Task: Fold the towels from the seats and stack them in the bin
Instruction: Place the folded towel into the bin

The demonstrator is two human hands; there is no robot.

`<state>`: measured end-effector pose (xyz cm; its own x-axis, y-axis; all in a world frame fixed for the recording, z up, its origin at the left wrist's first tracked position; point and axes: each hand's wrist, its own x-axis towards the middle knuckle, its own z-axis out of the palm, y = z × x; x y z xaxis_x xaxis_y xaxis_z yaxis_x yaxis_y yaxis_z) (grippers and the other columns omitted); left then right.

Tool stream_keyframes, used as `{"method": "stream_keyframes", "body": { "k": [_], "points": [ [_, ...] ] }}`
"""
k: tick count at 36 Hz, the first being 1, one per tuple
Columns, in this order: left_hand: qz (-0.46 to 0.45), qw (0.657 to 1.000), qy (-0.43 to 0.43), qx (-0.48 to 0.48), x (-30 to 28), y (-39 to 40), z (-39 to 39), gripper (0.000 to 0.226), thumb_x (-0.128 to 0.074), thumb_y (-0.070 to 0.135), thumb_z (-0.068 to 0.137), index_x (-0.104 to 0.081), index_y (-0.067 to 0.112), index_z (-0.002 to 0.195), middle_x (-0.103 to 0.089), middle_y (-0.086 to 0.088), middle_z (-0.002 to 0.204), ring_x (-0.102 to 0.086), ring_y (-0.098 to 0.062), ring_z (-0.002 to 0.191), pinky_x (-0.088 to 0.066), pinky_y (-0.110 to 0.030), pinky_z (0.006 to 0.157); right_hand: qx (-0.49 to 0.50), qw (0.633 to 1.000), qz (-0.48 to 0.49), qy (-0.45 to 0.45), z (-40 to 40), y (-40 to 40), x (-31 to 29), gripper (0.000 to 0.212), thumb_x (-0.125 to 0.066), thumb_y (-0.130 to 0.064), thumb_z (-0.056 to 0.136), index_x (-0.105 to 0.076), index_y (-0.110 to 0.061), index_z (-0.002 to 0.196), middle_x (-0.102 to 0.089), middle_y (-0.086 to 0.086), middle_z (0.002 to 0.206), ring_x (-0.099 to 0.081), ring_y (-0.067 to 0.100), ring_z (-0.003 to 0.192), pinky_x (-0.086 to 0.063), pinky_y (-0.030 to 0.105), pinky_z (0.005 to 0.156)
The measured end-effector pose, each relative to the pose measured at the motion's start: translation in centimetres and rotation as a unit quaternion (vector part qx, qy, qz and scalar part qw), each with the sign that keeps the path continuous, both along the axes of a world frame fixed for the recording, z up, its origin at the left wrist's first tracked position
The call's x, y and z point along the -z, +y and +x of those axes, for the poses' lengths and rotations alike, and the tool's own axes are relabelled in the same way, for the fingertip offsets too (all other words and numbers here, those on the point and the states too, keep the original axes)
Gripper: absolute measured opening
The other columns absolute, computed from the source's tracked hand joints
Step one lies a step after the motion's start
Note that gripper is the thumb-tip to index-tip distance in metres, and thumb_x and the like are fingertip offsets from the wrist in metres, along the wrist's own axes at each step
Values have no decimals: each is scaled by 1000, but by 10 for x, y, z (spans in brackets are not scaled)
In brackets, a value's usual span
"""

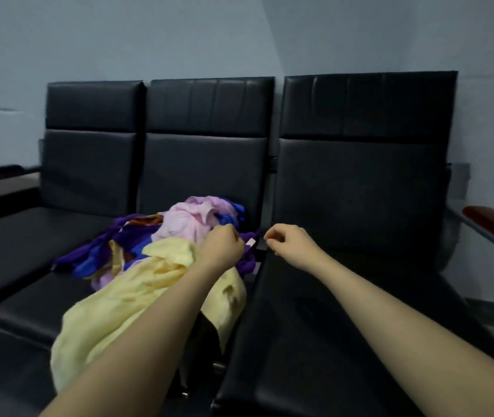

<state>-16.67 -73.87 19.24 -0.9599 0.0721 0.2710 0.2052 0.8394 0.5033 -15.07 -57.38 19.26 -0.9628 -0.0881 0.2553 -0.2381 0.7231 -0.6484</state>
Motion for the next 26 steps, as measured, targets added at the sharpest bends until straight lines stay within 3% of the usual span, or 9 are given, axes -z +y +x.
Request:
{"method": "stream_keyframes", "body": {
  "k": [4, 7, 10, 13, 16, 19, 22, 24, 26],
  "points": [
    [-117, 991, -41, -38, 20, -49, -12, 33, -50, 26, 91, -52, 15, 122, -50, -9, 128, -45, -30, 119, -36, -40, 95, -52, 999, -12, -12, -23, -52, 24, 23, -62, -10, 88, -65, -8, 110, -64, 0, 101, -57, 13, 80, -48, 26, 77],
    [-151, 982, -79, -78, 37, -82, -17, 45, -50, 22, 89, -41, 14, 132, -40, -9, 138, -37, -32, 127, -30, -43, 102, -72, 995, -23, -63, -35, -84, 39, 34, -60, -14, 89, -54, -10, 122, -59, 5, 108, -59, 18, 65, -53, 34, 69],
    [-157, 975, -117, -102, 57, -101, -21, 48, -51, 25, 90, -35, 8, 133, -38, -13, 138, -36, -34, 127, -31, -42, 102, -91, 987, -6, -130, -46, -103, 55, 52, -62, -17, 88, -37, -11, 133, -54, 10, 120, -63, 26, 70, -55, 43, 72],
    [-181, 970, -107, -122, 75, -114, -23, 43, -51, 29, 90, -38, 7, 125, -46, -14, 131, -45, -33, 121, -35, -40, 98, -108, 978, -22, -178, -56, -116, 76, 77, -69, -20, 85, -18, -13, 142, -41, 12, 139, -60, 25, 70, -55, 41, 66],
    [-229, 965, -55, -119, 81, -125, -26, 25, -47, 23, 93, -49, 10, 114, -58, -10, 116, -53, -29, 110, -38, -36, 90, -109, 978, -14, -177, -64, -124, 94, 104, -76, -24, 78, -1, -22, 150, -52, 12, 122, -61, 26, 81, -53, 35, 68],
    [-240, 964, -38, -111, 79, -128, -25, 21, -47, 14, 91, -57, 11, 109, -62, -8, 110, -56, -26, 103, -41, -34, 88, -107, 984, 19, -144, -64, -124, 99, 76, -71, -23, 78, -32, -22, 143, -61, 6, 112, -59, 23, 100, -49, 31, 86],
    [-237, 964, -9, -119, 78, -124, -22, 25, -44, 14, 91, -53, 9, 112, -59, -10, 111, -56, -29, 101, -40, -36, 85, -73, 993, 39, -87, -63, -123, 102, 28, -59, -19, 80, -62, -24, 107, -66, 4, 99, -59, 24, 94, -49, 37, 86],
    [-212, 969, 25, -122, 73, -120, -18, 22, -39, 10, 90, -47, 6, 110, -55, -12, 109, -54, -32, 97, -36, -37, 78, -52, 997, 33, -51, -61, -121, 98, 2, -55, -15, 83, -54, -17, 83, -54, 6, 90, -53, 25, 85, -45, 37, 80],
    [-182, 974, 61, -119, 64, -116, -11, 15, -35, 6, 91, -42, 8, 104, -55, -11, 102, -54, -33, 91, -32, -36, 71, -38, 999, 16, -26, -58, -118, 90, 12, -54, -13, 86, -45, -17, 79, -41, 3, 92, -46, 23, 80, -40, 33, 75]
  ]
}}
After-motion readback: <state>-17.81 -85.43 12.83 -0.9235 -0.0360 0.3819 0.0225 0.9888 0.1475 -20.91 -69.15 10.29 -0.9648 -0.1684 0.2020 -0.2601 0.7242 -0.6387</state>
